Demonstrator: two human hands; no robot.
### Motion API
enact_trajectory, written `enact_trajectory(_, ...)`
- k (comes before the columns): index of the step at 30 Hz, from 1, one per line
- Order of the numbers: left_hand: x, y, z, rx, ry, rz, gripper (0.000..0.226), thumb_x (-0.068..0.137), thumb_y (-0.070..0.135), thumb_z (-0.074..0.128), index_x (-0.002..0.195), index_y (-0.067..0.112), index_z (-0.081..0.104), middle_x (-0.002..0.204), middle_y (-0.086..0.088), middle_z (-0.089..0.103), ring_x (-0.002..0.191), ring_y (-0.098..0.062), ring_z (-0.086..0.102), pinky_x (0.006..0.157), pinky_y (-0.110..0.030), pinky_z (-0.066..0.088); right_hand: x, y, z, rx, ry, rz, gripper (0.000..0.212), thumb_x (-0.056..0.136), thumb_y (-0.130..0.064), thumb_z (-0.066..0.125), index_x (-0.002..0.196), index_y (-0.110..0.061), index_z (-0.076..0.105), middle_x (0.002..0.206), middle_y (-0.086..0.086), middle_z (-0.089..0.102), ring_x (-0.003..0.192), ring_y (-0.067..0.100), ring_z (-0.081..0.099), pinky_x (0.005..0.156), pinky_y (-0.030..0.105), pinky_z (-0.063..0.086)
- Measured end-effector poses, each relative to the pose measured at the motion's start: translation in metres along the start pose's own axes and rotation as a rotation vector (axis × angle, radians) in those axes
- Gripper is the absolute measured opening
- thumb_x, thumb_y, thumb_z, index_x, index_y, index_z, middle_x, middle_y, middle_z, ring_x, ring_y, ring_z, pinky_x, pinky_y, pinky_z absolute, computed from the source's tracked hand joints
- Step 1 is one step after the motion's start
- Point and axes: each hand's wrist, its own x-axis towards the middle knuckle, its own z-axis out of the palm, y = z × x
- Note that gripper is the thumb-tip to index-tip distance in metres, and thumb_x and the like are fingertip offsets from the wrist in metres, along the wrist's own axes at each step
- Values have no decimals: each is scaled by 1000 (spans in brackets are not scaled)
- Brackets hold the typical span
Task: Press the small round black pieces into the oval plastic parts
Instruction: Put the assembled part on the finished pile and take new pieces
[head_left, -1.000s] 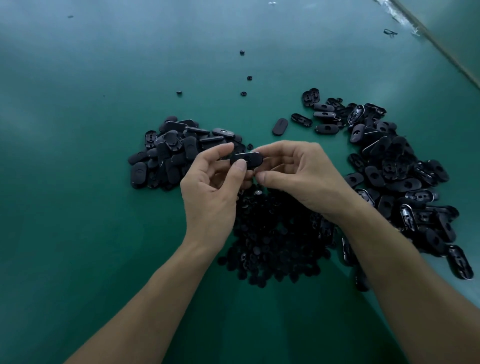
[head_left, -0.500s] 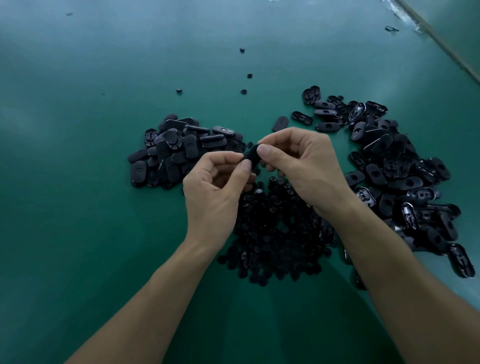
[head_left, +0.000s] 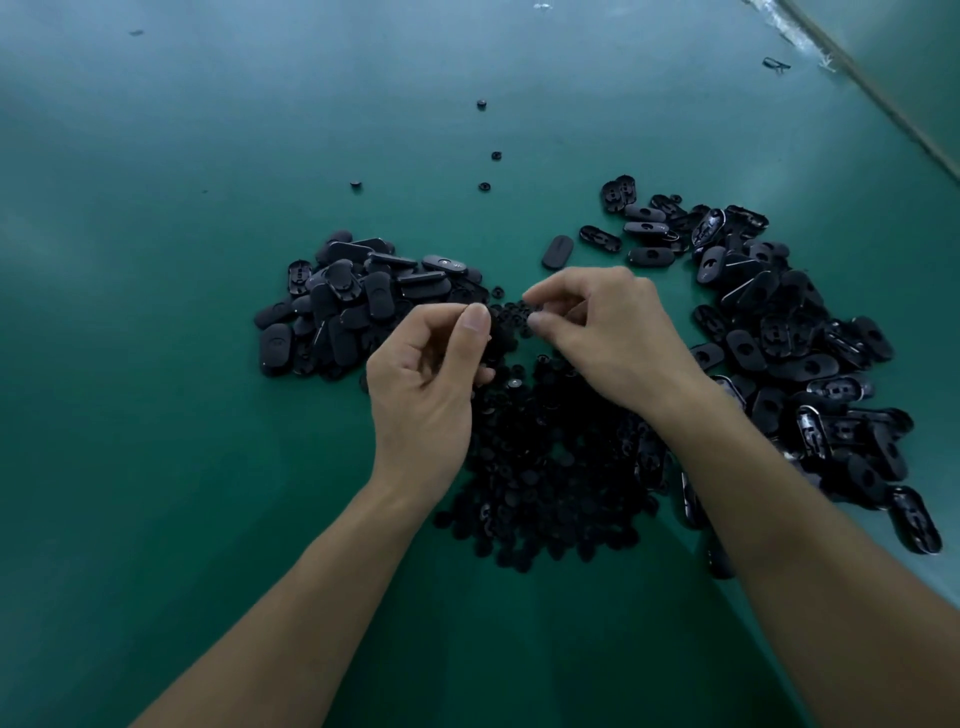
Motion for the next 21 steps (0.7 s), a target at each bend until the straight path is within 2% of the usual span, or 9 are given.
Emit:
enact_trajectory(3, 1, -2, -2, 24, 36, -3, 12, 98, 28, 62, 89, 25, 69, 68, 11, 63, 58, -6, 55, 56, -24, 50, -3, -3, 6, -94, -78, -43, 16, 90, -28, 74, 105, -26, 74, 86, -13, 63, 76, -3, 58, 76, 16, 49)
enact_trajectory(5, 2, -2, -3, 11, 55, -21, 11, 98, 27, 63, 90, 27, 70, 67, 10, 65, 58, -5, 57, 56, -23, 50, -4, -5, 10, -146, -107, -52, 15, 89, -33, 74, 103, -27, 73, 89, -11, 62, 81, 5, 60, 82, 30, 53)
enact_trajectory(7, 3, -4, -2, -2, 74, -38, 7, 99, 24, 64, 94, 25, 69, 71, 10, 67, 60, -4, 59, 58, -22, 51, -3, -7, 13, -173, -110, -28, 14, 89, -35, 73, 100, -26, 72, 92, -8, 64, 86, 12, 62, 85, 37, 55)
enact_trajectory(11, 4, -5, -1, -35, 102, -63, 9, 98, 16, 64, 104, 21, 69, 79, 8, 71, 63, -4, 61, 61, -19, 52, 0, -8, 15, -170, -122, 16, 9, 91, -30, 72, 97, -23, 74, 96, -2, 70, 90, 17, 66, 88, 40, 56)
enact_trajectory(17, 3, -3, -1, -77, 108, -75, 4, 97, 14, 66, 100, 15, 62, 78, 6, 71, 71, -9, 67, 64, -20, 53, -2, -8, 15, -233, -82, -29, 16, 100, -27, 59, 104, -17, 71, 102, 2, 69, 92, 19, 63, 86, 38, 53)
enact_trajectory(21, 3, -3, -1, -79, 117, -68, 7, 96, 14, 68, 98, 14, 61, 78, 5, 71, 72, -11, 68, 64, -21, 54, -5, -9, 12, -201, -32, -51, 13, 103, -25, 51, 98, -18, 61, 97, -2, 62, 90, 20, 59, 82, 39, 49)
